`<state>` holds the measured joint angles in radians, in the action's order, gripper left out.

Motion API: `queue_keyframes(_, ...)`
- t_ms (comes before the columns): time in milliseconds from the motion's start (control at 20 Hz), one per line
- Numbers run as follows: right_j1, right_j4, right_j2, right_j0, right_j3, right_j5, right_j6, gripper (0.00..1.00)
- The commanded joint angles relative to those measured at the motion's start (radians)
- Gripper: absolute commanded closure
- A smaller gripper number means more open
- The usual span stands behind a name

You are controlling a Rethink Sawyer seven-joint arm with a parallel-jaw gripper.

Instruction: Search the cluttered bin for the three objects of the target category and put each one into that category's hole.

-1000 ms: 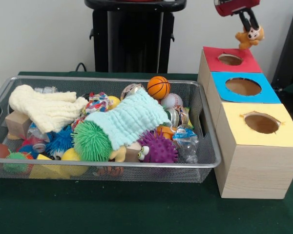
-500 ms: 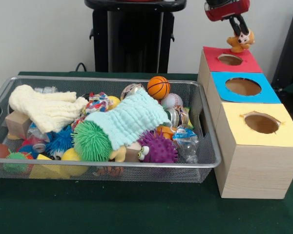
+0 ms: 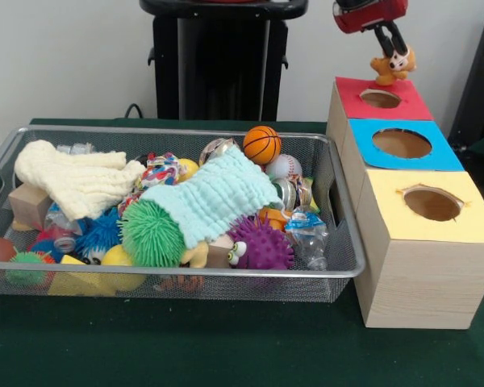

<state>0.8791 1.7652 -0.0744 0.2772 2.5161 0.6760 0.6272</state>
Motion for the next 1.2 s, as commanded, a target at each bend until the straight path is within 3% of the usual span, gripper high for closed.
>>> queue_keyframes(50, -0.019, -0.06, 0.026, -0.048, -0.12, 0.038, -0.168, 1.0)
queue_keyframes(700, -0.001, -0.181, 0.068, -0.1, -0.18, 0.037, -0.03, 1.0)
queue_keyframes(1200, -0.041, -0.071, 0.071, -0.065, -0.209, 0.023, -0.12, 1.0)
